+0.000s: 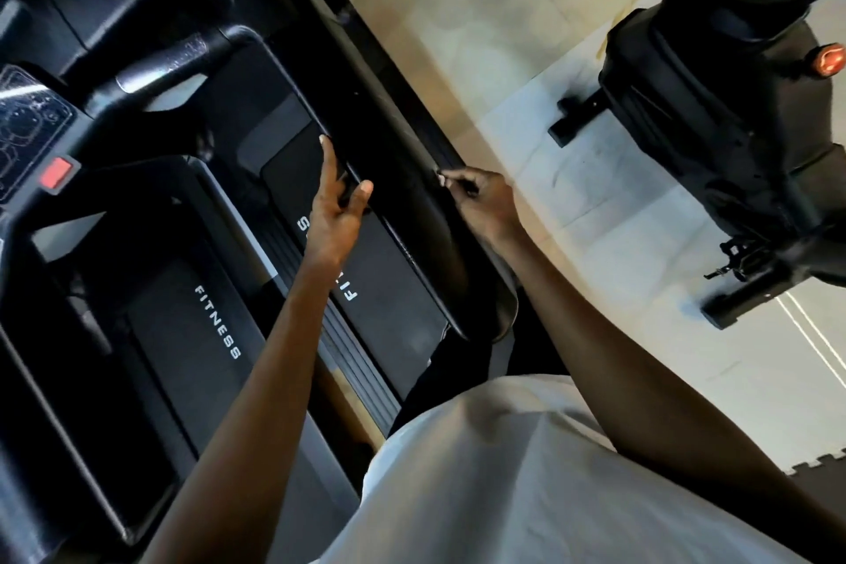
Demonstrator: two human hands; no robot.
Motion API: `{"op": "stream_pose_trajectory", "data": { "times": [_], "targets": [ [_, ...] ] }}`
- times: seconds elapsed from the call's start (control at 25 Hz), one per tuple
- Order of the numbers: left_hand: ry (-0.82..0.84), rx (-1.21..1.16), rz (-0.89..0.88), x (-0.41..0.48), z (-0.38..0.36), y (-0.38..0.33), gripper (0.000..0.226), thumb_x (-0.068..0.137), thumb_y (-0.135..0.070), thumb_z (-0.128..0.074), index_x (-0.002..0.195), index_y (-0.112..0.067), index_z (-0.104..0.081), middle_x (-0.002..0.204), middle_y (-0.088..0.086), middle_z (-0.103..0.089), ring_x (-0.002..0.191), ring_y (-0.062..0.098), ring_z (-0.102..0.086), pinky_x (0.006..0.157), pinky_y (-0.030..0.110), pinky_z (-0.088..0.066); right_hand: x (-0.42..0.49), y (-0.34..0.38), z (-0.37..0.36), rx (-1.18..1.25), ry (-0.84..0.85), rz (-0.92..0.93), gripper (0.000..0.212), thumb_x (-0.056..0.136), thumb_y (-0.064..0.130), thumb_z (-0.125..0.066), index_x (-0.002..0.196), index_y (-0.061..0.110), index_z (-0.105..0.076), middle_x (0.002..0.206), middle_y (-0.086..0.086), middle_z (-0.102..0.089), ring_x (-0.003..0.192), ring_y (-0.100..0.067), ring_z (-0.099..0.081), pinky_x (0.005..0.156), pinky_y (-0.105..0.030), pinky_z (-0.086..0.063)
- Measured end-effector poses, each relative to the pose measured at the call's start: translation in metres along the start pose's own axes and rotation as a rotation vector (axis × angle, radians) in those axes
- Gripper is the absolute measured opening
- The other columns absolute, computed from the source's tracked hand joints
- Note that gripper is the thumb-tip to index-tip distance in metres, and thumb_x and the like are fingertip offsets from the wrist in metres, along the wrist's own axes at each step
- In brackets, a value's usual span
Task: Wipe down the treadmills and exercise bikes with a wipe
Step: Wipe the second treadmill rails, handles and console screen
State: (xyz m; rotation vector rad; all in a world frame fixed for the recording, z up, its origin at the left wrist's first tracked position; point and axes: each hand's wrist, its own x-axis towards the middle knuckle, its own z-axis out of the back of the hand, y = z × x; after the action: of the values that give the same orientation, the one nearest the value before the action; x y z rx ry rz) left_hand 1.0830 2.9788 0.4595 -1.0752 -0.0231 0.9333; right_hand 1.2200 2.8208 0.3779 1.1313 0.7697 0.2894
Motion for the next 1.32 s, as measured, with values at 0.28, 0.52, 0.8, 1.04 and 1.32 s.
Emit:
{"op": "stream_pose_trajectory", "data": {
  "times": [0.28, 0.52, 0.8, 1.04, 1.32],
  "targets": [
    [-0.107, 0.147, -0.002, 0.022, 0.019, -0.007, 0.079, 0.091, -0.049, -0.068, 0.155, -0.043, -0.023, 0.126, -0.027, -0.057, 0.112, -0.015, -0.051, 0.104, 0.019, -0.041, -0.063, 0.027, -0.008, -0.218, 0.030, 0.428, 0.024, 0.094, 0.013, -0.062, 0.113, 0.019, -0.075, 0.115, 0.010, -0.070, 0.101, -0.003, -0.066, 0.087, -0.017, -0.053],
    [-0.160, 0.221, -0.042, 0.035, 0.030, -0.014, 0.070, 0.093, -0.039, -0.069, 0.154, -0.026, -0.036, 0.160, -0.002, -0.036, 0.127, -0.026, -0.033, 0.106, 0.004, -0.030, -0.031, 0.045, -0.018, -0.284, 0.031, 0.453, 0.022, 0.096, 0.014, -0.061, 0.114, 0.016, -0.073, 0.115, 0.005, -0.066, 0.096, -0.012, -0.067, 0.080, -0.027, -0.058],
    [-0.141, 0.244, -0.014, 0.028, 0.025, -0.022, 0.070, 0.098, -0.035, -0.064, 0.157, -0.031, -0.028, 0.141, -0.016, -0.055, 0.116, -0.021, -0.050, 0.107, 0.010, -0.036, -0.023, 0.027, 0.002, -0.077, -0.052, 0.177, 0.018, 0.090, 0.007, -0.067, 0.104, 0.012, -0.076, 0.100, 0.007, -0.066, 0.087, 0.003, -0.061, 0.081, -0.004, -0.045],
    [-0.119, 0.200, 0.009, 0.027, 0.023, -0.026, 0.070, 0.099, -0.030, -0.063, 0.158, -0.030, -0.025, 0.128, -0.029, -0.058, 0.114, -0.019, -0.053, 0.107, 0.012, -0.037, 0.037, 0.032, -0.009, 0.002, 0.033, -0.181, 0.017, 0.091, 0.013, -0.067, 0.103, 0.017, -0.077, 0.105, 0.002, -0.075, 0.097, -0.008, -0.069, 0.080, -0.009, -0.047],
    [-0.125, 0.188, -0.016, 0.027, 0.025, -0.027, 0.068, 0.099, -0.028, -0.064, 0.157, -0.026, -0.029, 0.146, -0.004, -0.054, 0.122, -0.013, -0.052, 0.107, 0.009, -0.037, 0.008, 0.051, -0.021, -0.032, -0.034, 0.199, 0.024, 0.091, 0.005, -0.062, 0.108, 0.015, -0.075, 0.104, 0.002, -0.070, 0.089, -0.004, -0.066, 0.080, -0.008, -0.049]
  ]
}}
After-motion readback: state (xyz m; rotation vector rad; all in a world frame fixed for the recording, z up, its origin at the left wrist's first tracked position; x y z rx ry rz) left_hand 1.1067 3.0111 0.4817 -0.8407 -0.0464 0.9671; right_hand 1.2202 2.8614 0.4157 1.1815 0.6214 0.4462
